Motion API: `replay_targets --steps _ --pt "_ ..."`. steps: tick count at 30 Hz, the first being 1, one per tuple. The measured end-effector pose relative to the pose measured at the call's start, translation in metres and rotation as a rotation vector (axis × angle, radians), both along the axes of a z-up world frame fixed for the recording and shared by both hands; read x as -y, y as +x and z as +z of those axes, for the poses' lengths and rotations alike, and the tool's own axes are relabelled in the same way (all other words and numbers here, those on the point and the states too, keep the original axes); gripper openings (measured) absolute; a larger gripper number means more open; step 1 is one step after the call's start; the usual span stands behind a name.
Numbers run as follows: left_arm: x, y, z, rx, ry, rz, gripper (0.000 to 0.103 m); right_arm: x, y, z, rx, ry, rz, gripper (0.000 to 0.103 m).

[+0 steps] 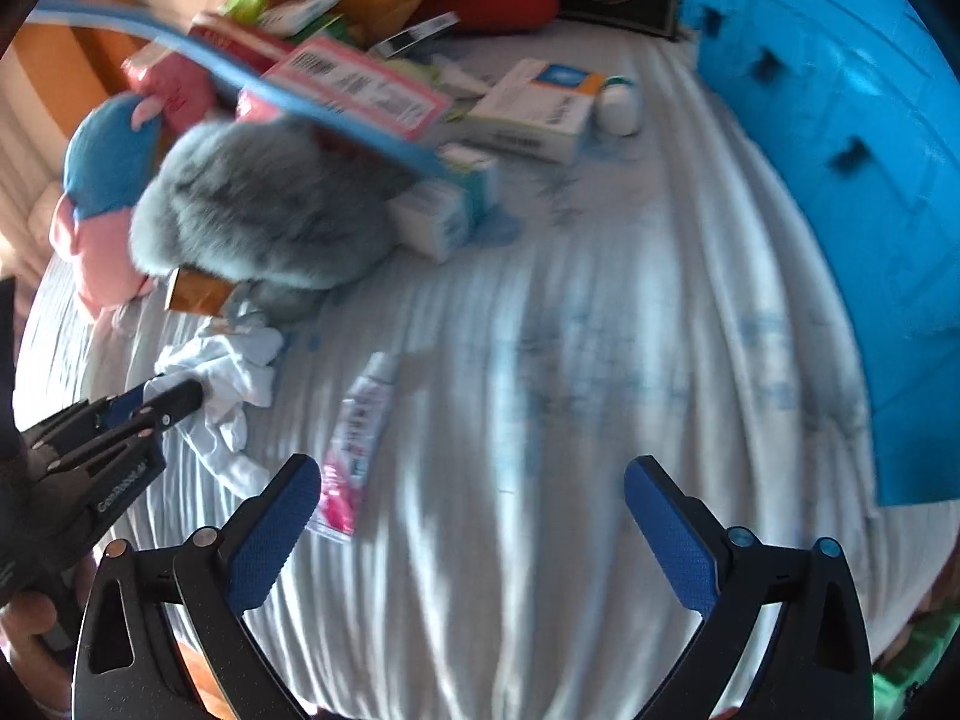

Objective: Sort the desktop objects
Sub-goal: 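Grasp the white tissue with the left tool while the right tool grasps the toothpaste tube, then carry tissue and toothpaste to the blue crate and open both tools inside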

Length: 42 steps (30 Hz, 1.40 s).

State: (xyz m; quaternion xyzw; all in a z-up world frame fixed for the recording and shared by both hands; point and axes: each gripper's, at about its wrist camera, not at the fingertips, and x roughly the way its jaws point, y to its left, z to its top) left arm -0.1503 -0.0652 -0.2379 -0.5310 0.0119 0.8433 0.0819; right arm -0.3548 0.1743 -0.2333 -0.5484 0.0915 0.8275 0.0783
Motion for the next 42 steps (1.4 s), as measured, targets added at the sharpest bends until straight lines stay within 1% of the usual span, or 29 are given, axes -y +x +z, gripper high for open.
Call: replay_targets --steps 1,2,4,7,9,10,11,12,13,14,15,17,19,20,23,28,31,34,36,37,42 --pt "0.0 0.002 0.001 -0.001 -0.002 -0.007 0.011 0.006 -0.004 -0.003 0.005 -0.007 0.016 0.088" --pt "0.0 0.004 0.002 -0.002 -0.002 -0.017 0.01 0.01 -0.007 -0.006 0.008 -0.014 0.025 0.077" --pt "-0.003 0.009 0.007 -0.019 -0.005 -0.034 0.008 0.017 -0.013 -0.012 0.016 -0.029 0.04 0.071" --pt "-0.006 0.018 0.018 -0.051 -0.021 -0.051 0.008 0.026 -0.024 -0.022 0.032 -0.046 0.061 0.064" --pt "-0.005 0.025 0.026 -0.071 -0.017 -0.054 0.008 0.031 -0.028 -0.028 0.038 -0.033 0.069 0.064" --pt "-0.005 0.028 0.029 -0.076 -0.015 -0.054 0.008 0.032 -0.03 -0.031 0.046 -0.023 0.073 0.061" --pt "-0.005 0.031 0.032 -0.078 -0.014 -0.056 0.008 0.035 -0.031 -0.036 0.06 -0.006 0.078 0.056" --pt "-0.005 0.034 0.035 -0.081 -0.021 -0.055 0.007 0.037 -0.031 -0.035 0.049 0.024 0.086 0.05" --pt "-0.006 0.039 0.038 -0.087 -0.026 -0.057 0.007 0.04 -0.03 -0.034 0.051 0.045 0.095 0.041" --pt "-0.007 0.043 0.043 -0.096 -0.027 -0.066 0.007 0.04 -0.029 -0.033 0.051 0.041 0.096 0.026" --pt "-0.007 0.047 0.05 -0.109 -0.025 -0.07 0.007 0.038 -0.029 -0.031 0.05 0.026 0.094 0.019" --pt "-0.002 0.041 0.06 -0.136 -0.018 -0.078 0.007 0.032 -0.025 -0.025 0.043 -0.01 0.084 0.019" --pt "-0.003 0.046 0.08 -0.178 -0.025 -0.089 0.007 0.028 -0.021 -0.014 0.023 -0.029 0.082 0.018" --pt "0.004 0.037 0.096 -0.193 -0.025 -0.094 0.007 0.026 -0.018 -0.006 0.007 -0.034 0.081 0.018" --pt "-0.006 0.031 0.122 -0.239 -0.013 -0.104 0.007 0.022 -0.008 0.021 -0.049 -0.042 0.078 0.018" --pt "-0.016 0.035 0.173 -0.358 0.026 -0.143 0.007 0.015 0.005 0.077 -0.169 -0.007 0.052 0.018" --pt "-0.029 0.032 0.197 -0.43 0.043 -0.172 0.007 0.008 0.005 0.12 -0.256 0.036 0.022 0.018" --pt "-0.044 0.03 0.224 -0.502 0.084 -0.209 0.007 -0.008 0.008 0.154 -0.333 0.085 -0.014 0.018" --pt "-0.057 0.03 0.243 -0.548 0.103 -0.226 0.007 -0.021 0.015 0.182 -0.396 0.122 -0.05 0.018" --pt "-0.065 0.03 0.252 -0.571 0.112 -0.235 0.007 -0.028 0.018 0.19 -0.42 0.133 -0.063 0.018" --pt "-0.12 0.034 0.3 -0.677 0.158 -0.287 0.007 -0.071 0.048 0.249 -0.556 0.186 -0.125 0.018"
